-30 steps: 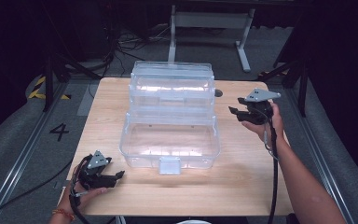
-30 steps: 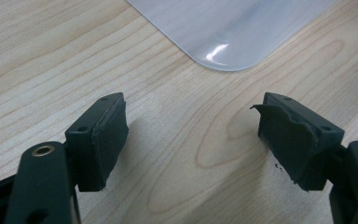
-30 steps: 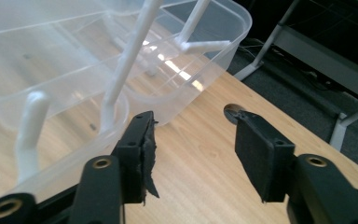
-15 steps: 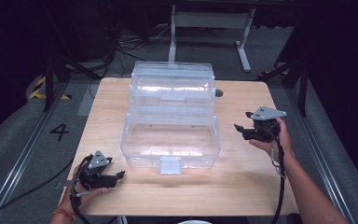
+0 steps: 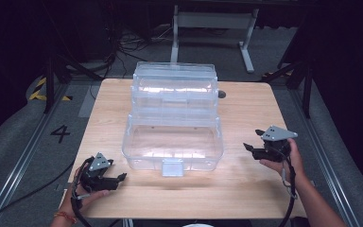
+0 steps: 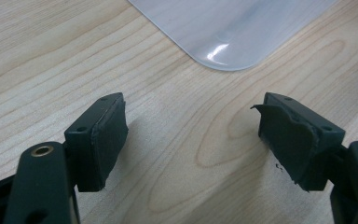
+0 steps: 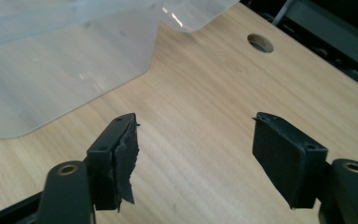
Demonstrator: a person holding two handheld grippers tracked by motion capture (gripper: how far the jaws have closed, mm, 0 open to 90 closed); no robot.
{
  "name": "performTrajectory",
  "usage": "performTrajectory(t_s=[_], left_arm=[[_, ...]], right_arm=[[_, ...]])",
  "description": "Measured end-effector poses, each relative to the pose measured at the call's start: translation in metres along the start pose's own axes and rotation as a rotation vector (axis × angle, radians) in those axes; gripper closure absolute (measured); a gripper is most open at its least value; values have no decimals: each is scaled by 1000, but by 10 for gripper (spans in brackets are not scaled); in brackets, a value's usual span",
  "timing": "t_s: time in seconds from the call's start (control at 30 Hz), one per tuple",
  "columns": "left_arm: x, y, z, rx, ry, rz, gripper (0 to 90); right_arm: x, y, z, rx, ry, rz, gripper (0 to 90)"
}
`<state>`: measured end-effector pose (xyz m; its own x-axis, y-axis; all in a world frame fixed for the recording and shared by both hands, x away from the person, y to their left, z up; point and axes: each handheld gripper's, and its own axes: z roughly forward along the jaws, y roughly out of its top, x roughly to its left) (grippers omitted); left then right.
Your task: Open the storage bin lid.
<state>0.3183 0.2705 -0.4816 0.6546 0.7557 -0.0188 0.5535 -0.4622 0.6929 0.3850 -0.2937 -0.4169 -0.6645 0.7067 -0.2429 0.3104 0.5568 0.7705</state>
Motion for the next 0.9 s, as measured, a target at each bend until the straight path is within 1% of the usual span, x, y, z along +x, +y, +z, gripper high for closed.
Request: performTrajectory(t_s=[0.07, 0.13, 0.23, 0.3, 0.33, 0.37, 0.43, 0.47, 0.5, 0.57, 0.63, 0.7, 0.73, 0.8, 0.83, 0.87, 0.9], left_arm=[[0, 0, 0, 0, 0, 0, 241], [0, 0, 0, 0, 0, 0, 241], [0, 0, 0, 0, 0, 1, 241], [0, 0, 0, -2, 0, 0, 241], [0, 0, 0, -2, 1, 4, 241], [1, 0, 0, -3, 2, 7, 241], [1, 0, 0, -5, 3, 6, 241], [1, 0, 0, -5, 3, 6, 240], [1, 0, 0, -5, 5, 15, 240], [1, 0, 0, -6, 6, 16, 241], [1, 0, -1, -3, 7, 15, 241], [1, 0, -1, -4, 6, 15, 240], [1, 0, 0, -5, 6, 14, 240], [1, 0, 0, -5, 7, 13, 239], [1, 0, 0, -5, 7, 13, 238], [1, 0, 0, -5, 7, 12, 238], [1, 0, -1, -3, 7, 14, 236]], right_arm=[[2, -6, -1, 4, -3, -2, 312], [4, -14, -2, 13, 1, 13, 301], [8, -26, -1, 38, -23, 12, 275], [10, -33, -1, 49, -4, 21, 270], [11, -37, -1, 57, 11, 31, 265], [12, -43, -2, 54, 21, 51, 265], [13, -51, -3, 71, 30, 61, 254], [13, -54, -4, 81, 25, 77, 248], [14, -58, -6, 79, 19, 90, 248], [14, -62, -7, 81, 26, 97, 245], [14, -69, -8, 99, 31, 129, 226], [15, -77, -9, 114, 26, 135, 220], [15, -79, -9, 123, 35, 147, 211], [15, -83, -9, 116, 29, 164, 210], [15, -83, -9, 116, 29, 164, 210], [14, -87, -8, 107, 42, 189, 204], [14, -88, -8, 100, 49, 199, 199]])
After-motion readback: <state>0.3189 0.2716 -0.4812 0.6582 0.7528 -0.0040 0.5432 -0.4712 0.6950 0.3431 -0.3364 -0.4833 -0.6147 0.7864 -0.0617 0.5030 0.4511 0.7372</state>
